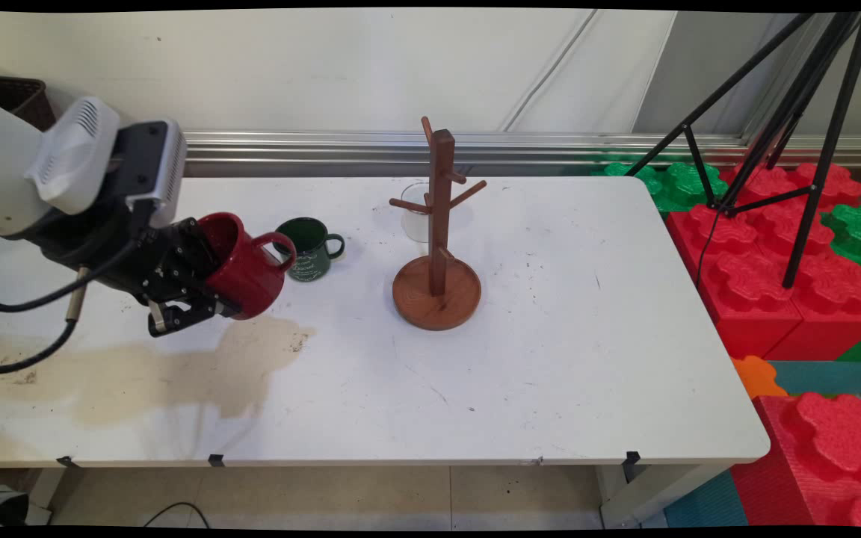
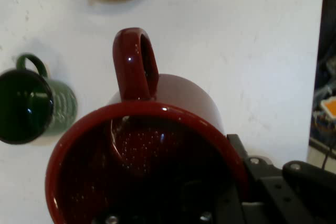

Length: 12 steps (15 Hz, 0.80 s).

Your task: Place the picked object on the table

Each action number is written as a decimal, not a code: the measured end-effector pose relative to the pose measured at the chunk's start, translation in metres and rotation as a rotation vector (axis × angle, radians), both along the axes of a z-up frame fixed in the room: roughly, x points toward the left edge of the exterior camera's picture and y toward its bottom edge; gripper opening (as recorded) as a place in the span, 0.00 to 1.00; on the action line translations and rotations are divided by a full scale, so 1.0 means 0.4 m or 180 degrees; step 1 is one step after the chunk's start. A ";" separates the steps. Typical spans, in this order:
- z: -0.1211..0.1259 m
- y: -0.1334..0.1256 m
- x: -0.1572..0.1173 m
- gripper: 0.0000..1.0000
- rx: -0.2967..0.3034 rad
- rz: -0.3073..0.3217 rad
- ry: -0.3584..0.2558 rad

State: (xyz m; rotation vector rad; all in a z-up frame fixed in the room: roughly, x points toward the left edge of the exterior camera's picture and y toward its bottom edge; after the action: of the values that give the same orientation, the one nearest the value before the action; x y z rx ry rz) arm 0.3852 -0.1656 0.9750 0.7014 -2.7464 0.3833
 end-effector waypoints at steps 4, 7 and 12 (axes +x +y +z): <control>-0.048 -0.036 -0.024 0.00 0.0109 0.0022 -0.0152; -0.084 -0.067 -0.042 0.00 0.0159 0.0103 -0.0244; -0.142 -0.116 -0.064 0.00 0.0232 0.0324 -0.0356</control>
State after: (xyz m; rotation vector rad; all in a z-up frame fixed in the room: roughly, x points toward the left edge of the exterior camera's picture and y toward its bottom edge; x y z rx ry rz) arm 0.3598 -0.2119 0.9183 0.8659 -2.8497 0.3555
